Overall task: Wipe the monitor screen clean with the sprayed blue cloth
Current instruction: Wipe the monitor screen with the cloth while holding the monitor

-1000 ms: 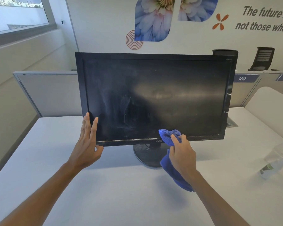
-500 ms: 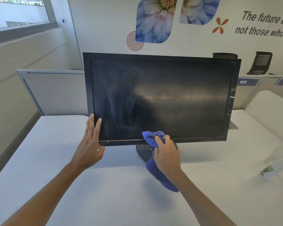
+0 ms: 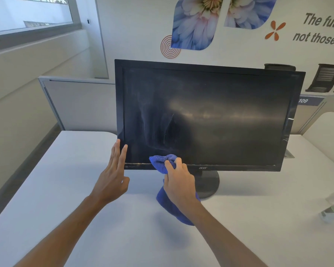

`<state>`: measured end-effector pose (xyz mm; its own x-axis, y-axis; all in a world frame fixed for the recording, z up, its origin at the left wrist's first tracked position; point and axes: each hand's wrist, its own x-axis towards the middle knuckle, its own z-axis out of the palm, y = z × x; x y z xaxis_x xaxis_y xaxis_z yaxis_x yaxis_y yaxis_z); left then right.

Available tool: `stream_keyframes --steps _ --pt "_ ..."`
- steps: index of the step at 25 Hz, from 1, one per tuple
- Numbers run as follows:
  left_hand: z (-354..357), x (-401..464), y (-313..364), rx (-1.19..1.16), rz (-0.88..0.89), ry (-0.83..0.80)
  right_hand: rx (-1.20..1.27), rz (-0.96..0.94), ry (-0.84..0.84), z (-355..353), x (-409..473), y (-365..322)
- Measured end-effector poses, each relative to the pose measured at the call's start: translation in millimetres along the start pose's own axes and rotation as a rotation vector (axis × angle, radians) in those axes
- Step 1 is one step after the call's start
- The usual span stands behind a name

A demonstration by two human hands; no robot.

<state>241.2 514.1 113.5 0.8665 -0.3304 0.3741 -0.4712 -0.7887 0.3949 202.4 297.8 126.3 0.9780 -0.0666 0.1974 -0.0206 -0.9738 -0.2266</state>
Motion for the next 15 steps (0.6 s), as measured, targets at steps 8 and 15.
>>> stream_keyframes --steps 8,15 --pt "-8.9 -0.5 -2.3 0.021 0.013 -0.076 0.022 -0.093 -0.086 14.0 13.2 -56.6" --pt "-17.4 2.2 -6.5 -0.027 -0.003 -0.141 0.109 -0.165 -0.147 21.7 19.6 -80.3"
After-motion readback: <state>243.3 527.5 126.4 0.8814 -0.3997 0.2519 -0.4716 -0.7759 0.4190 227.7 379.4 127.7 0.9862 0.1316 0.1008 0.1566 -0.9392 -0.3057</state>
